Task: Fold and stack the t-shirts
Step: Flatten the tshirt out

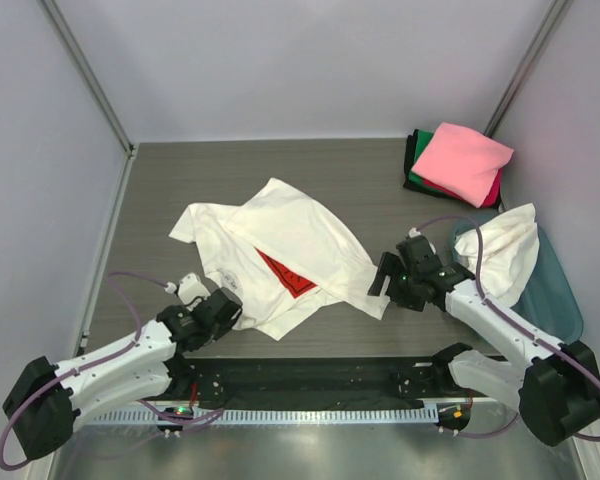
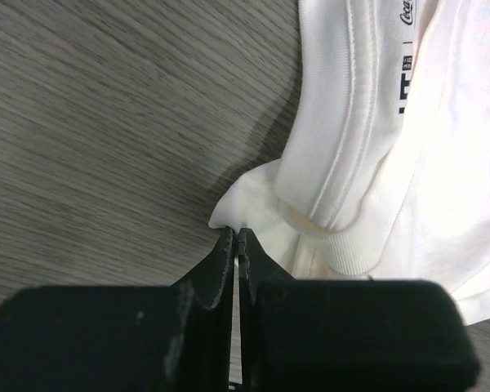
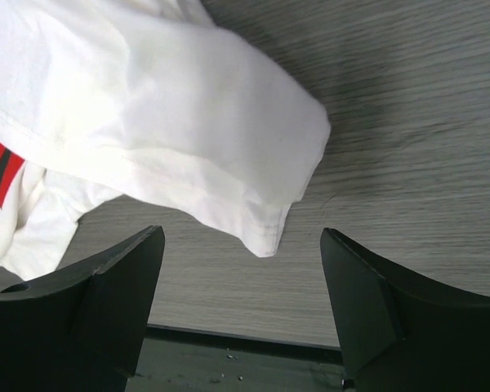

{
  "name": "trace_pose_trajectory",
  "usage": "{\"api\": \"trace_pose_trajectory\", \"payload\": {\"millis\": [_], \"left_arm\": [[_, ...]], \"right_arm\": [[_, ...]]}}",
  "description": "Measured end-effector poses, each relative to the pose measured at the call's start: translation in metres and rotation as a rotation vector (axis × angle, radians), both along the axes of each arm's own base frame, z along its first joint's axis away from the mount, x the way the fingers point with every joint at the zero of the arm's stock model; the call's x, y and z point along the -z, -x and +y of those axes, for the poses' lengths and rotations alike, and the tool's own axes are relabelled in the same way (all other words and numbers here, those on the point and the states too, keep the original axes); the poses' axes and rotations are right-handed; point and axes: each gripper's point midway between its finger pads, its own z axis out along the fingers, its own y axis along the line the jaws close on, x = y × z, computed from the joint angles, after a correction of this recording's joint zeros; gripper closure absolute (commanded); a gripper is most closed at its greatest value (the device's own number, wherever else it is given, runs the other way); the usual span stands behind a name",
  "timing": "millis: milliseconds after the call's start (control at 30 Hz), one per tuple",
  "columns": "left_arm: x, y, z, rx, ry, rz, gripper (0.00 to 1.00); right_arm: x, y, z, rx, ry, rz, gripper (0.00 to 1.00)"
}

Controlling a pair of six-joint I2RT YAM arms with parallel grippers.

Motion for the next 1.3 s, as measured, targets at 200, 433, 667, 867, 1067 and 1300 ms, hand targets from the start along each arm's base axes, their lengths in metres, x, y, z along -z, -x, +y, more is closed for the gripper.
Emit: {"api": "trace_pose_trajectory", "payload": {"millis": [200, 433, 667, 867, 1067, 1300], "left_arm": [[-0.005, 0.000, 0.000, 0.008, 0.014, -0.017, 1.00], [-0.008, 0.002, 0.002, 0.013, 0.019, -0.024, 1.00], [-0.012, 0.006, 0.007, 0.012, 0.022, -0.029, 1.00], [-0.045, 0.006, 0.010, 0.013, 0.020, -0.047, 1.00], [-0.166, -0.013, -0.001, 0.069, 0.074, -0.198, 1.00], [-0.371, -0.042, 0.008, 0.091, 0.064, -0.506, 1.00]], "right_arm": [[0.017, 0.023, 0.017, -0.069, 0.001, 0.034, 0.31], [0.037, 0.034, 0.020, -0.069, 0.014, 0.080, 0.41], [0.042, 0.021, 0.030, -0.074, 0.000, 0.064, 0.87], [0.034, 0.021, 0.033, -0.080, -0.007, 0.074, 0.99], [-0.069, -0.026, 0.053, -0.081, -0.100, -0.077, 0.99], [-0.291, -0.099, 0.033, 0.033, -0.318, -0.506, 0.99]]}}
